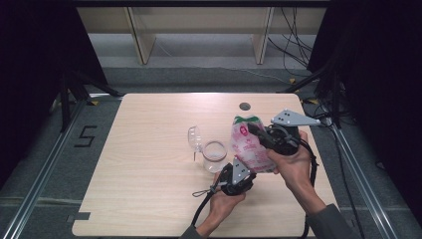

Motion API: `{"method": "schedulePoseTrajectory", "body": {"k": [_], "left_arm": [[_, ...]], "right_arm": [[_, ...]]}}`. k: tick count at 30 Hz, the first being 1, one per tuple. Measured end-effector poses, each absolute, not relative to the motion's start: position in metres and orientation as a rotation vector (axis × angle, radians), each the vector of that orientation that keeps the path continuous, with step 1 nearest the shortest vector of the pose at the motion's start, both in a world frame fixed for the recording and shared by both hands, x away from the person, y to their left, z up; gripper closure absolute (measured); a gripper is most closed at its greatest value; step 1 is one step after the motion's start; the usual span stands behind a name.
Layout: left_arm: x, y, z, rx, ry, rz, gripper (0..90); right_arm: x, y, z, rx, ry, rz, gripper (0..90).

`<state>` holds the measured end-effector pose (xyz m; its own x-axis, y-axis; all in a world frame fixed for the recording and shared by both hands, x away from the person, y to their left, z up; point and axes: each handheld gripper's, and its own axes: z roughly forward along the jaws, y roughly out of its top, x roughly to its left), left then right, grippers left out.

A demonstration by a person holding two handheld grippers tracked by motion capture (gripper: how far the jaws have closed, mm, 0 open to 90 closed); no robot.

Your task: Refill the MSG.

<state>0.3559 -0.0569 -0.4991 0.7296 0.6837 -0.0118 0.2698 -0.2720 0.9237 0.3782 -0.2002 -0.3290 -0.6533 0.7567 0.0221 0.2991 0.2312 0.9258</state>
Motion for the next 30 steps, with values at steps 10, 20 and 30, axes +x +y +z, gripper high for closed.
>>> {"method": "schedulePoseTrajectory", "body": {"k": [10,20,30], "left_arm": [[0.363,-0.030,-0.502,1.871,0.687,0.476,71.1],[0.363,-0.030,-0.505,1.879,0.647,0.457,72.8],[0.368,-0.032,-0.508,1.860,0.653,0.394,73.1]], "right_arm": [[0.393,-0.178,-0.331,0.979,2.088,1.392,90.0],[0.404,-0.152,-0.335,0.995,2.149,1.308,90.0],[0.415,-0.147,-0.340,1.032,2.156,1.284,90.0]]}}
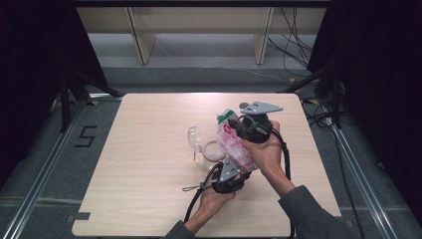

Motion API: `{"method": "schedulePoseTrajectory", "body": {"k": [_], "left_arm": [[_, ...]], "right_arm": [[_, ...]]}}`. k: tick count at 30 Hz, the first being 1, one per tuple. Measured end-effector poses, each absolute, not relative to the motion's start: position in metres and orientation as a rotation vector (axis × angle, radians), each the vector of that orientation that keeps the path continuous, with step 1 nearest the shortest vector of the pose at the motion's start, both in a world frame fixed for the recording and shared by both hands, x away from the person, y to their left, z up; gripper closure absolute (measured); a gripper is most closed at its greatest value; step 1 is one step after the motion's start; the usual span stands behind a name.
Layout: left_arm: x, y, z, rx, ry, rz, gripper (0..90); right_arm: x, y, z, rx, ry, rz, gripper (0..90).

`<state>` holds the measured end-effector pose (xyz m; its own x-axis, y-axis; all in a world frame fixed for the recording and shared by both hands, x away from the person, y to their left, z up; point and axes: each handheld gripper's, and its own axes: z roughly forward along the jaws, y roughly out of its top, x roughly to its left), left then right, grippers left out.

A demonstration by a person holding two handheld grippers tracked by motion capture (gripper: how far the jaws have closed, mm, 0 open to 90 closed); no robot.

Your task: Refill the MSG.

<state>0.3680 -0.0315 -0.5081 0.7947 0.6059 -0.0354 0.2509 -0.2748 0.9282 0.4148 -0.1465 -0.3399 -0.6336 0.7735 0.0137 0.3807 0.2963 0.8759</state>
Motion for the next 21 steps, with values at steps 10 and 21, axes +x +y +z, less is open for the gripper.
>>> {"method": "schedulePoseTrajectory", "body": {"k": [10,21], "left_arm": [[0.370,-0.033,-0.509,1.865,0.645,0.370,73.5],[0.370,-0.034,-0.507,1.878,0.644,0.355,74.0]], "right_arm": [[0.424,-0.138,-0.345,1.034,2.179,1.228,90.0],[0.425,-0.126,-0.348,1.032,2.204,1.196,90.0]]}}
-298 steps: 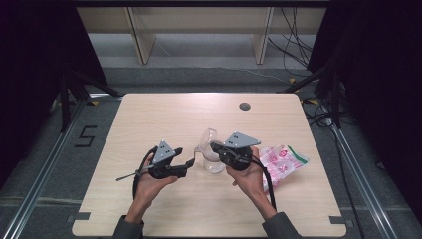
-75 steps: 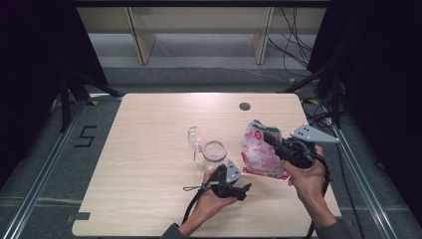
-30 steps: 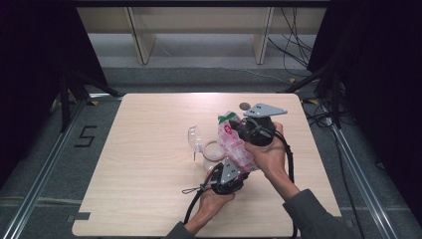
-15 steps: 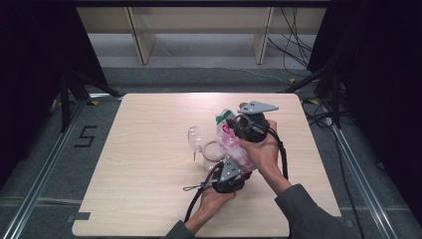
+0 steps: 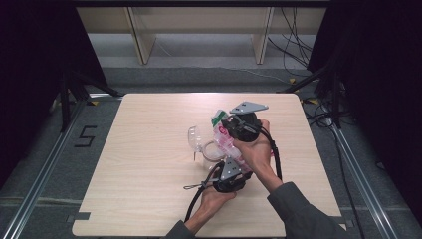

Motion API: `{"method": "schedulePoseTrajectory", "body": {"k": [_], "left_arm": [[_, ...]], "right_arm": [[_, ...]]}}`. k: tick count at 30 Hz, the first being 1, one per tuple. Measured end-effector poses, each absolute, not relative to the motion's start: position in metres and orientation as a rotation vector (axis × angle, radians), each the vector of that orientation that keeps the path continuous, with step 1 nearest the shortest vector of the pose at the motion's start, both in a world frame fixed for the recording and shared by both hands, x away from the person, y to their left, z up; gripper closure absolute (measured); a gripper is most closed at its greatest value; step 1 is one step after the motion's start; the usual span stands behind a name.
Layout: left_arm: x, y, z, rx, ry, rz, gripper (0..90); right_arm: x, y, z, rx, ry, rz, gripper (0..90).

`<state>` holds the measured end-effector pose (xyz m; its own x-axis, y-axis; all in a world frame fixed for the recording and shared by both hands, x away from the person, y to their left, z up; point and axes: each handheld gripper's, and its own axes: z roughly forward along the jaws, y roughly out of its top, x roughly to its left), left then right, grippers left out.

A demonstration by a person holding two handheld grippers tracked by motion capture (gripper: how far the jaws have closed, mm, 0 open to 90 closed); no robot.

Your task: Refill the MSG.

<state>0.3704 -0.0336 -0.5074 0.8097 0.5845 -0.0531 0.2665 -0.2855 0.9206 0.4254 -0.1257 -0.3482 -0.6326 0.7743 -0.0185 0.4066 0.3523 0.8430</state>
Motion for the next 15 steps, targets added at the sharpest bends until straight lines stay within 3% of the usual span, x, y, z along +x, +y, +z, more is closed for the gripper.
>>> {"method": "schedulePoseTrajectory", "body": {"k": [15], "left_arm": [[0.373,-0.034,-0.509,1.896,0.620,0.343,74.4]], "right_arm": [[0.430,-0.114,-0.353,0.986,2.244,1.111,90.0]]}}
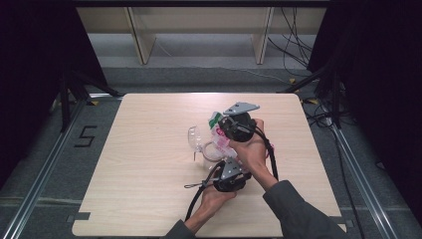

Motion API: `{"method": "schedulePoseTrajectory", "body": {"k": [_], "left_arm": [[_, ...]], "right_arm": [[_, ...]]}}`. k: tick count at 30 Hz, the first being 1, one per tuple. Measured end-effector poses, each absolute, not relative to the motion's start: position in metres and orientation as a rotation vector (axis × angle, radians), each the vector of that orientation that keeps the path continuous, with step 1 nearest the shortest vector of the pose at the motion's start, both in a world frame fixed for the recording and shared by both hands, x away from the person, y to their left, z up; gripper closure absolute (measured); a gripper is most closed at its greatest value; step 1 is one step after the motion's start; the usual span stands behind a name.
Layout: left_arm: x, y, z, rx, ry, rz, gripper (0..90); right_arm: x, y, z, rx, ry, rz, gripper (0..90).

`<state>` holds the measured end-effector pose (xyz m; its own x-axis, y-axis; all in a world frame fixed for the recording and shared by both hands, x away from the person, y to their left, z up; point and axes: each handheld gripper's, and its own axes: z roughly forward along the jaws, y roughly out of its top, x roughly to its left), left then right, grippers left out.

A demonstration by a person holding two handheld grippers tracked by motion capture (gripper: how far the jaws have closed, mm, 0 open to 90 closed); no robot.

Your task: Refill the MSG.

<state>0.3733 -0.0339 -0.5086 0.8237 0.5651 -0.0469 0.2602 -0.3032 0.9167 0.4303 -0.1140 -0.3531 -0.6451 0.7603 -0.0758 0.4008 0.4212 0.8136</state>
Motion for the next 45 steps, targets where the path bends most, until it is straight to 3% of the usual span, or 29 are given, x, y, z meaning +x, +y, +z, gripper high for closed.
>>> {"method": "schedulePoseTrajectory", "body": {"k": [38,44,45], "left_arm": [[0.383,-0.036,-0.504,1.851,0.540,0.293,74.9],[0.386,-0.036,-0.502,1.846,0.510,0.273,74.8],[0.384,-0.038,-0.503,1.831,0.536,0.203,74.8]], "right_arm": [[0.435,-0.097,-0.355,0.926,2.267,1.031,90.0],[0.437,-0.091,-0.356,0.894,2.292,0.984,90.0],[0.436,-0.090,-0.356,0.893,2.275,0.996,90.0]]}}
